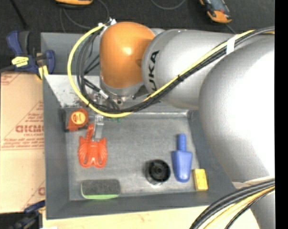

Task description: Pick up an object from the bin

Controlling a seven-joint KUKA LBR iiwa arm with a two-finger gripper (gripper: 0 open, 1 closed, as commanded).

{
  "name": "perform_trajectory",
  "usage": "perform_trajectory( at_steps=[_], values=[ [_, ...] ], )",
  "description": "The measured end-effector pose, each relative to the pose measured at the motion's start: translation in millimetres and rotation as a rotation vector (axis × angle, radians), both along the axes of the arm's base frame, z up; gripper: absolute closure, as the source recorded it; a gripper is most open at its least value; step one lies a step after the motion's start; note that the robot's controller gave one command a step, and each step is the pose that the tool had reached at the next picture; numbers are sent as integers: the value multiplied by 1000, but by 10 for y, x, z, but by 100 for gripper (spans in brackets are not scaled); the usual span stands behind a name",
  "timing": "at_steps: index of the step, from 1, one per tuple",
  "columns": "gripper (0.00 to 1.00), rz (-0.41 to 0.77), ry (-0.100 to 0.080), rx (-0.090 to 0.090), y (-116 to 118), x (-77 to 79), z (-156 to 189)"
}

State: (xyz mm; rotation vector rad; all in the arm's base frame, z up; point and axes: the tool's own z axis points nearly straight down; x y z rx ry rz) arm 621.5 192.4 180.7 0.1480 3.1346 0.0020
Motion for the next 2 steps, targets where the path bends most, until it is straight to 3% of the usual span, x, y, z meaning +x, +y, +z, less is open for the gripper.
perform_trajectory(
  at_steps=[1, 2],
  values=[
    [0, 184, 5, -2, 57, -84, -223],
    [0, 360, 0, -2, 128, -189, -25]
  ],
)
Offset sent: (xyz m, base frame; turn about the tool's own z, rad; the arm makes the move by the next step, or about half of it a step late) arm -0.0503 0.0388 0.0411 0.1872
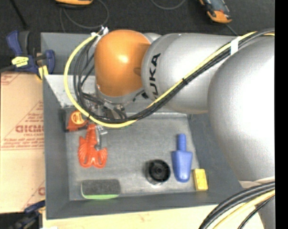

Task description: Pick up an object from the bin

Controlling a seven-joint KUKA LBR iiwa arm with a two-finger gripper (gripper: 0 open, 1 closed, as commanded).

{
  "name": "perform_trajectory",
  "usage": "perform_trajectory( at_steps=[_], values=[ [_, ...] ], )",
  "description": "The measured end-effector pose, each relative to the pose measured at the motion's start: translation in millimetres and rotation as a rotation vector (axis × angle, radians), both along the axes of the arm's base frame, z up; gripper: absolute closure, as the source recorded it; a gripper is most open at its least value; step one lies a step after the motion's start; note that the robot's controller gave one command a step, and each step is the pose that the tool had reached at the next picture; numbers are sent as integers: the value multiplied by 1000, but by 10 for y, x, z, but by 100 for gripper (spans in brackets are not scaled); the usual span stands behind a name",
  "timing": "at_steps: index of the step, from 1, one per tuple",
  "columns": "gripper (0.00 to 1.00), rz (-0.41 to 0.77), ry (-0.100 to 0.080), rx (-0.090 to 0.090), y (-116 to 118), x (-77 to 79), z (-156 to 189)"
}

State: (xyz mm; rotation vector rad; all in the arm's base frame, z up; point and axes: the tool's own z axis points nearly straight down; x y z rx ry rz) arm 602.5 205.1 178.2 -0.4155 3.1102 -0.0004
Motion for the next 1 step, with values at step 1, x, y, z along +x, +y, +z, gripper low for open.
perform_trajectory(
  at_steps=[1],
  values=[
    [0, -161, -2, 3, 51, -21, 93]
  ],
)
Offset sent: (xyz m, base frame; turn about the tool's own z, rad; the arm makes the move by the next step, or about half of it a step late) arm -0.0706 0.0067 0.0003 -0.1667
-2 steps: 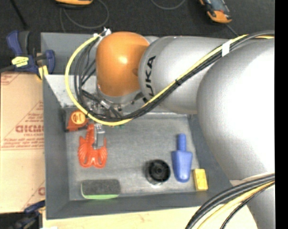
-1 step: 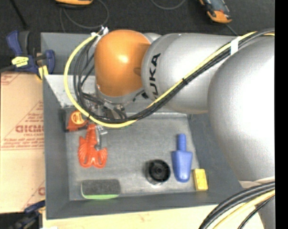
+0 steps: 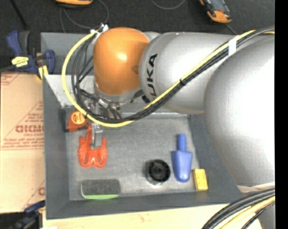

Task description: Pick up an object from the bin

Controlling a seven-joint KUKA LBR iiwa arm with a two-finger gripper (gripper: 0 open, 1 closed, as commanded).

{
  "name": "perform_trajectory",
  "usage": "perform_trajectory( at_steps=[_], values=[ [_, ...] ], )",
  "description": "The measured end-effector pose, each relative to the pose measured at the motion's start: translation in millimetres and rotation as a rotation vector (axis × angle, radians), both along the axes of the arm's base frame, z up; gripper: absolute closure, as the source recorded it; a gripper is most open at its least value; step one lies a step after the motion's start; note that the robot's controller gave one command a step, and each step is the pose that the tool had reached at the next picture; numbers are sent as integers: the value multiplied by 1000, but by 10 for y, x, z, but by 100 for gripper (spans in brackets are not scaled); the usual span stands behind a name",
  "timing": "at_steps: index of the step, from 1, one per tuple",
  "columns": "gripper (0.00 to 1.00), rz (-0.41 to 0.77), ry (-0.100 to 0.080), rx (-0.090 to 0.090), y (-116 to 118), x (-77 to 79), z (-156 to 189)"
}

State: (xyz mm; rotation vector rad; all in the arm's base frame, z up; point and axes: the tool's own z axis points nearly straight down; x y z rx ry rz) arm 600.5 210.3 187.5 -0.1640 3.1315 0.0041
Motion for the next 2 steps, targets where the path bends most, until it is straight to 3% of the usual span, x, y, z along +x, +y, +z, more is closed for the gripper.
perform_trajectory(
  at_steps=[1, 2],
  values=[
    [0, 144, 1, -3, 2, -310, -35],
    [0, 323, 4, -4, -61, -479, 12]
  ],
)
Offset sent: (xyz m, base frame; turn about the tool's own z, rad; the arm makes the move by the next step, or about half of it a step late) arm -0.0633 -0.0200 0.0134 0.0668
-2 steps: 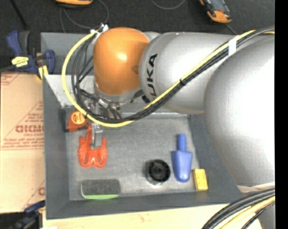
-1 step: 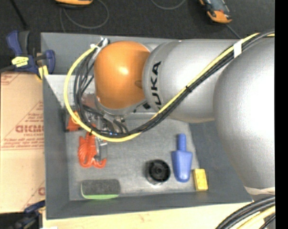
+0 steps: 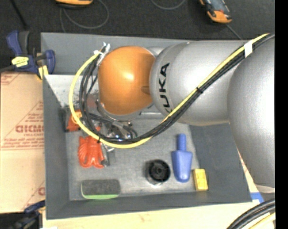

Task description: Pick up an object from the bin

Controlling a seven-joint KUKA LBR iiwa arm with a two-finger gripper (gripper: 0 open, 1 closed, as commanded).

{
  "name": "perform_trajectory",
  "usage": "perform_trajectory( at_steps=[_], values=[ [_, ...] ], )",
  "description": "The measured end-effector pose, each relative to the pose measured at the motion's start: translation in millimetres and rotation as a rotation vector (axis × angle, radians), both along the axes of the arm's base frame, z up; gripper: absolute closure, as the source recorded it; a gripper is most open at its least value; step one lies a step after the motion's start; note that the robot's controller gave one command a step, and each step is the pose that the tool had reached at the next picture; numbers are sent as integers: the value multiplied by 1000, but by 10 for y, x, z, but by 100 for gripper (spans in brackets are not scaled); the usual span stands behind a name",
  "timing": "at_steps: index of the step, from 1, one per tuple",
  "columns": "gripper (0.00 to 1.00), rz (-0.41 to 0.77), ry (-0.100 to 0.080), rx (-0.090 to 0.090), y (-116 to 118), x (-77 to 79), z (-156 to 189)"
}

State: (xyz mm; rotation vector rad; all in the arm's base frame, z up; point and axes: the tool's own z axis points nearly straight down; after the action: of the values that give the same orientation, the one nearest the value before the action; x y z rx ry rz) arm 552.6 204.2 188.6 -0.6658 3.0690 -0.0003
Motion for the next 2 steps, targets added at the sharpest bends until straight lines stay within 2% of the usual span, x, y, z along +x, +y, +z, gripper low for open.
perform_trajectory(
  at_steps=[1, 2],
  values=[
    [0, -153, 2, 0, 38, -278, 247],
    [0, -113, 0, 2, -340, -301, 351]
  ],
)
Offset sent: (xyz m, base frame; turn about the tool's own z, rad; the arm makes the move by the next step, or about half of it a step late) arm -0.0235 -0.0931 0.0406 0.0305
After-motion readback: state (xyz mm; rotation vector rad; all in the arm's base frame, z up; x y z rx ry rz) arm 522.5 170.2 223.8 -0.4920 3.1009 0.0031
